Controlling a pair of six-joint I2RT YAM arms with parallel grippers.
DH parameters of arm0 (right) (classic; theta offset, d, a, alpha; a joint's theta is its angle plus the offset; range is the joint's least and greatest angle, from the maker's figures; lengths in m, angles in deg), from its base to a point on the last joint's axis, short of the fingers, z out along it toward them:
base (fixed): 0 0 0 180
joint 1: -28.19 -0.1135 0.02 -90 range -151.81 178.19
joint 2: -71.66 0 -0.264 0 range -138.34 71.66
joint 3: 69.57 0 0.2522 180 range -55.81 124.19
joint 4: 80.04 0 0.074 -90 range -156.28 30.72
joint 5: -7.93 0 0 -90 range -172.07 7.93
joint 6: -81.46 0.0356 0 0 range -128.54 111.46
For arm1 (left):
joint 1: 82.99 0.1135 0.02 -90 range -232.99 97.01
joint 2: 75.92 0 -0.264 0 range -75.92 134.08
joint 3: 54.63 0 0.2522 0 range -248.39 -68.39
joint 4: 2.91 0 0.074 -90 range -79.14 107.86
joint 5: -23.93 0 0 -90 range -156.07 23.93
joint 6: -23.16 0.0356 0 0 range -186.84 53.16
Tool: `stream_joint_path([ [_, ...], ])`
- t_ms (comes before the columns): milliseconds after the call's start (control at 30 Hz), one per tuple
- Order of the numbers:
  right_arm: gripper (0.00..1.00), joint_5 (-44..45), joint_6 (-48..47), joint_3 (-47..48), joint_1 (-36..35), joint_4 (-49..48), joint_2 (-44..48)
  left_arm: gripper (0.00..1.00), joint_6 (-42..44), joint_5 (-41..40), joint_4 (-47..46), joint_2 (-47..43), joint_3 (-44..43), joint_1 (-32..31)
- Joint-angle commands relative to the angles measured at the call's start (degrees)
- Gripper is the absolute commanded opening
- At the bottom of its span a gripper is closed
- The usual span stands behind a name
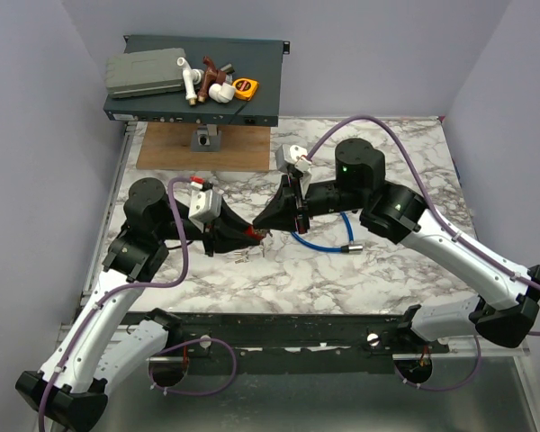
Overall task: Unlock with the key
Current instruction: Unlock the lock.
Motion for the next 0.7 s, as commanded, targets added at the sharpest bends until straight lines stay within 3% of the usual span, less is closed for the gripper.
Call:
stream_joint_path([
  [0, 0.08, 0.31, -0.46, -0.34, -1.19, 3.03, -2.46, 0.0, -0.6, 0.35, -7.65, -0.63, -1.41, -1.25],
  [133, 0.43, 2.9, 0.11, 0.26, -1.2, 0.77, -0.33, 0.0, 13.14, -0.91, 1.87, -0.96, -2.18, -1.43],
  [200, 0.53, 4.23, 0.6, 0.34, -1.23, -0.77, 0.85, 0.0, 21.02, -2.97, 5.63, -1.56, -2.14, -1.49],
  [433, 0.66, 7.79, 2.05, 2.01, -1.18, -4.2, 3.46, 0.0, 36.43, -6.19, 12.48, -3.37, -1.17, -2.14],
  [567, 0.71, 9.77, 2.44, 2.64, -1.18, -5.43, 5.26, 0.0, 40.38, -13.01, 6.74, -6.7, 3.58, -4.07],
  [667, 0.71, 16.45, 2.44, 1.63, -1.17, -6.8, 7.6, 0.0, 50.64, -20.66, 2.03, -9.87, 7.84, -6.9],
])
